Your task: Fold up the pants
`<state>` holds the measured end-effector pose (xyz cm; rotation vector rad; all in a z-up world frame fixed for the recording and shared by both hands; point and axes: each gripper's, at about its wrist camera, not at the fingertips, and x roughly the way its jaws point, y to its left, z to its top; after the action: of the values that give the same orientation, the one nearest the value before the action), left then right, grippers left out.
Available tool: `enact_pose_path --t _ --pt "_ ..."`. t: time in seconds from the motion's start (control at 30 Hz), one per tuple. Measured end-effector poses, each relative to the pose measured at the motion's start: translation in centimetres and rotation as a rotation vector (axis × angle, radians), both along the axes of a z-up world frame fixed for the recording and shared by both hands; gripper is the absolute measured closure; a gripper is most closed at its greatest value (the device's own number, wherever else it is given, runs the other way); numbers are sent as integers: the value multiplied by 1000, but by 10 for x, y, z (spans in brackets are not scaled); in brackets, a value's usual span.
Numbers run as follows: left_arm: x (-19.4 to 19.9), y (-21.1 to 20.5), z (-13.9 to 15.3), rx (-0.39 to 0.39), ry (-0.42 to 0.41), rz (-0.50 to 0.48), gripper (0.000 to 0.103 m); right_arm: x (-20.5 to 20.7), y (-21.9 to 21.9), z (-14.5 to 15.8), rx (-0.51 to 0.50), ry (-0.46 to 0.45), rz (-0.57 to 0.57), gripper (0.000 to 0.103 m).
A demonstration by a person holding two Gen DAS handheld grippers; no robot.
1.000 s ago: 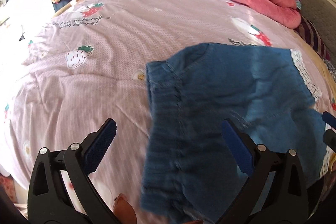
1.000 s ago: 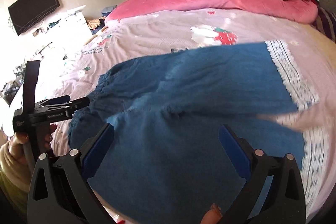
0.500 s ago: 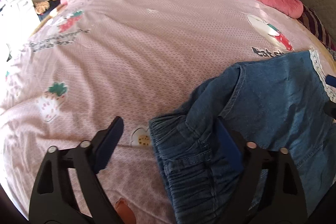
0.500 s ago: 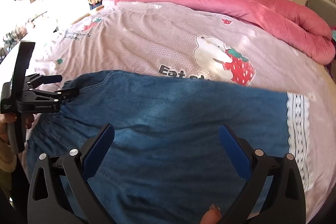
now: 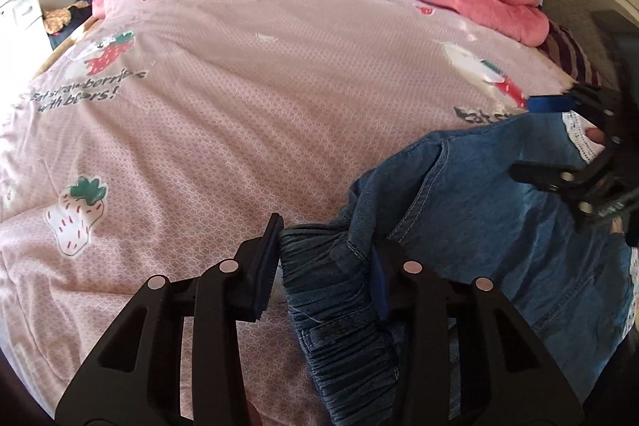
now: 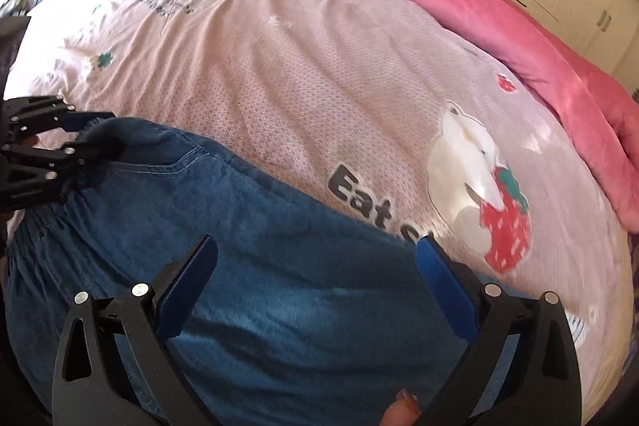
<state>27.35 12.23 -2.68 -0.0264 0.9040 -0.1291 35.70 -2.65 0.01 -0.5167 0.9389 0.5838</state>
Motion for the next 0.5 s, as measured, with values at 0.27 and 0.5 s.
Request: enact_pose_path --t 0.27,0.5 --pt "-12 3 21 -33 -88 -5 73 10 33 -11 -93 32 185 13" --pt "-15 3 21 -14 -104 -8 73 -6 30 -8 -31 75 179 93"
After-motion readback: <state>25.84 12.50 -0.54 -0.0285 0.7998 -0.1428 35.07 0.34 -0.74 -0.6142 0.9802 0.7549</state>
